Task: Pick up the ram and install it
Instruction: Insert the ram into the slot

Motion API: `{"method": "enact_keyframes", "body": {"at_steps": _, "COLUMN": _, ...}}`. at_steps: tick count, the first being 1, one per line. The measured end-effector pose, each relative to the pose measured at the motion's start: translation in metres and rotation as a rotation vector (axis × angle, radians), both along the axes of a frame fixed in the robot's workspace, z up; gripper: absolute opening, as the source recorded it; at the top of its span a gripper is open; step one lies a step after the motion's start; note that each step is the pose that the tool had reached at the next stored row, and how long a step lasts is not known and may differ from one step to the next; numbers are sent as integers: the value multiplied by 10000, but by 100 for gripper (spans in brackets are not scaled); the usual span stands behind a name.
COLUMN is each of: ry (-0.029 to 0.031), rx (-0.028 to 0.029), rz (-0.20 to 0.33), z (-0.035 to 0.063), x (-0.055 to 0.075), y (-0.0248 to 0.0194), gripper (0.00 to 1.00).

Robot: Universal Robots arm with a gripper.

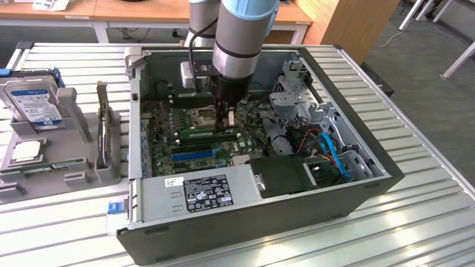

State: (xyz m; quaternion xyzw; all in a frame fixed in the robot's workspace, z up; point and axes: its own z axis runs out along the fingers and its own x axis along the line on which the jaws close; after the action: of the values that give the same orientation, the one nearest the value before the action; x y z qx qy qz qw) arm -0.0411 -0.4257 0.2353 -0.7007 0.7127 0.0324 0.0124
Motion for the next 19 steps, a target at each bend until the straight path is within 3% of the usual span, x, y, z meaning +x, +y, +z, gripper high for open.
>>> {"method": "enact_keyframes", "body": {"at_steps": 19, "ry": 1, "rx": -2, "rz": 20, "z": -32, "x": 0, "y": 0, "gripper": 11}}
